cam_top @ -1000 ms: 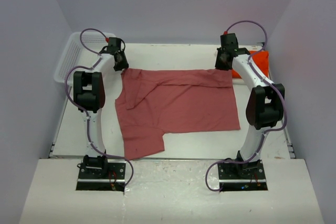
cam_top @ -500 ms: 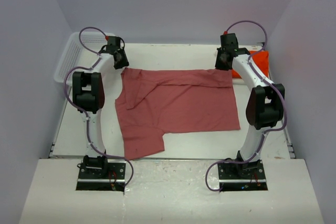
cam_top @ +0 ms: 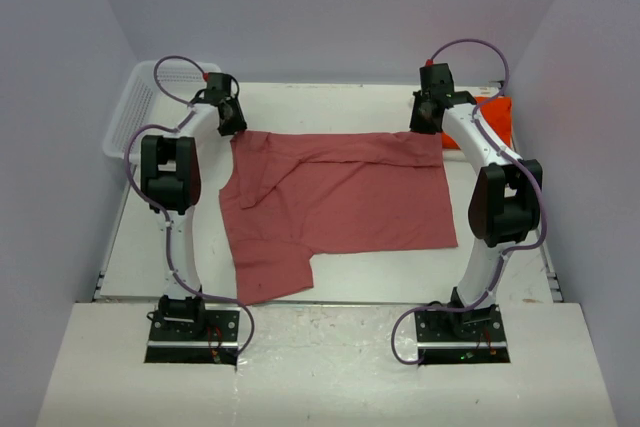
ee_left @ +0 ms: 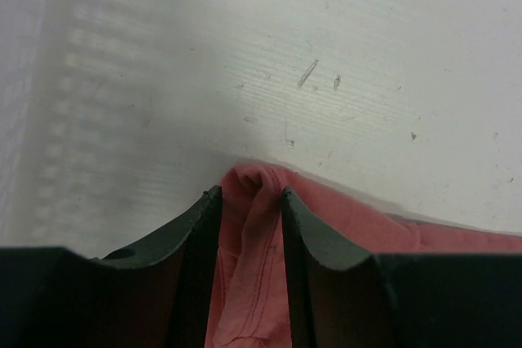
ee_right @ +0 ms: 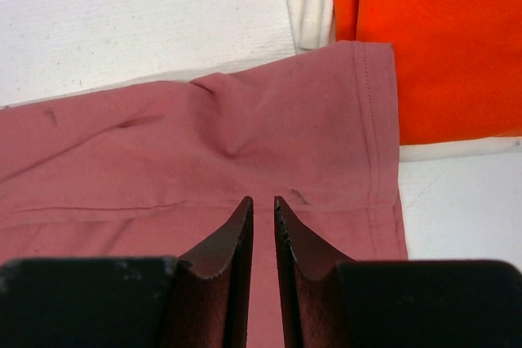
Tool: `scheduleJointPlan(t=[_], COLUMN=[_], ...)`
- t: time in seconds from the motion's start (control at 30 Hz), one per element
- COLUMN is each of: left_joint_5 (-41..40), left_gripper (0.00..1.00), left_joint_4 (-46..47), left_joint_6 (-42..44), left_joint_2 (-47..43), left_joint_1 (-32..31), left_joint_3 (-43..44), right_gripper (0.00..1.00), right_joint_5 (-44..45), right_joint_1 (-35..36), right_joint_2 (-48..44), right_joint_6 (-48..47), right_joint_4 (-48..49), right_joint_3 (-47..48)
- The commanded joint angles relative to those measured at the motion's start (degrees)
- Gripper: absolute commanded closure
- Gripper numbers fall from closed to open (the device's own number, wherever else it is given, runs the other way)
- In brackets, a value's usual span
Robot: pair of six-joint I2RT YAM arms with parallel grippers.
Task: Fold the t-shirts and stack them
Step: Fold the flattened tshirt in 1/3 of the way
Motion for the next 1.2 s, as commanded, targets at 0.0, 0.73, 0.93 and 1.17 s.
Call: scheduleJointPlan(t=[0.0, 0.73, 0.93, 1.17], left_joint_5=[1.2, -3.71, -4.68, -6.7], left_gripper=[0.64, 1.0, 1.0, 1.0], left_joint_4=[1.88, 3.99, 4.43, 4.52], left_joint_6=[1.33, 2.12, 2.21, 2.65], left_joint_2=[0.54, -5.43, -8.07, -9.65], left_joint_1=[-0.05, 0.03, 0.03, 0.03], left_joint_3=[0.99, -1.91, -3.22, -4.63], right_gripper=[0.83, 0.75, 0.74, 0.64], right_joint_5=[0.98, -0.68, -0.86, -1.56], right_joint_1=[0.02, -7.45, -7.8, -8.24], right_joint_2=[0.15, 8.67, 10.34, 11.05], right_joint_6=[-0.71, -3.08, -3.43, -3.0], right_joint_4=[-0.18, -4.22, -4.75, -4.83], right_joint_3=[2.58, 10.48, 11.98, 12.86])
